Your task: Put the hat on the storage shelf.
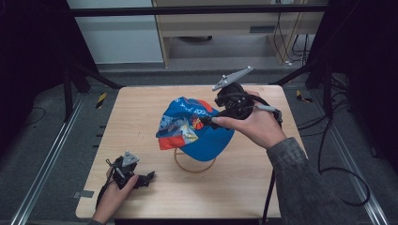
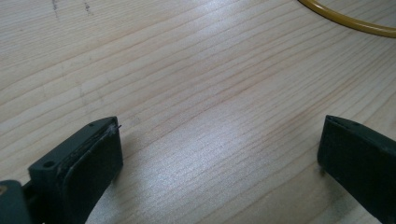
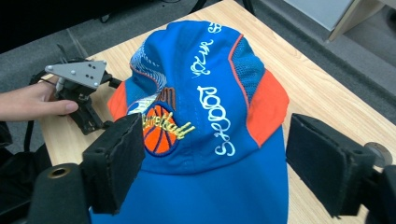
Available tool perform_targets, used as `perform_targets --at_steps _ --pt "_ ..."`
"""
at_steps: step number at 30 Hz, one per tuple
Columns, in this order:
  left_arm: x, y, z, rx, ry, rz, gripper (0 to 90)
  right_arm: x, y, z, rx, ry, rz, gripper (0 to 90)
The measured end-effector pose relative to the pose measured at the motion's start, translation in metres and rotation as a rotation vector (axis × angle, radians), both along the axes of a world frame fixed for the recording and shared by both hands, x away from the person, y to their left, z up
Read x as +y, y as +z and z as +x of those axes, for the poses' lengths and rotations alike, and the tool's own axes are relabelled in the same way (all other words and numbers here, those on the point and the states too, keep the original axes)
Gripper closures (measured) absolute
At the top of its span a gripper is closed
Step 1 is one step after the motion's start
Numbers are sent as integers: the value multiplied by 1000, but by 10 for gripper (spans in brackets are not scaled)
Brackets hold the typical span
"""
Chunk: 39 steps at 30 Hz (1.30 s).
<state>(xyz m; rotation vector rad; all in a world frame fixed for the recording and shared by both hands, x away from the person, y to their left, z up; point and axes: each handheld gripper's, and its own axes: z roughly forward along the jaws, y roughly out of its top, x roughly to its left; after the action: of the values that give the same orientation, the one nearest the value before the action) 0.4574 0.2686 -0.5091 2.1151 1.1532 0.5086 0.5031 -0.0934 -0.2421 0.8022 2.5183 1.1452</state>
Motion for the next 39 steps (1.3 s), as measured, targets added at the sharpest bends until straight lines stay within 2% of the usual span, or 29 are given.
perform_targets --at_steps 7,10,15,21,26,29,30,32,37,38,39 --pt "0 0 0 -1 0 0 0 -9 -1 -4 -19 -9 16 107" --pt "0 0 0 -1 0 0 0 -16 -2 -8 -43 -12 30 71" --pt "0 0 0 -1 0 0 0 -28 -4 -14 -66 -25 37 60" --pt "0 0 0 1 -1 1 0 -58 -9 -28 -106 -78 61 84" --pt "0 0 0 2 -1 1 0 -86 -20 -46 -126 -129 85 116" --pt "0 0 0 2 -1 1 0 -105 -31 -59 -141 -162 98 119" --pt "0 0 0 2 -1 1 0 -114 -39 -63 -139 -175 100 119" --pt "0 0 0 2 -1 1 0 -118 -45 -64 -138 -186 103 120" --pt "0 0 0 1 -1 1 0 -129 -81 -62 -102 -219 99 119" --pt "0 0 0 1 -1 1 0 -129 -95 -60 -92 -229 82 120" --pt "0 0 0 1 -1 1 0 -129 -95 -60 -92 -229 82 120"
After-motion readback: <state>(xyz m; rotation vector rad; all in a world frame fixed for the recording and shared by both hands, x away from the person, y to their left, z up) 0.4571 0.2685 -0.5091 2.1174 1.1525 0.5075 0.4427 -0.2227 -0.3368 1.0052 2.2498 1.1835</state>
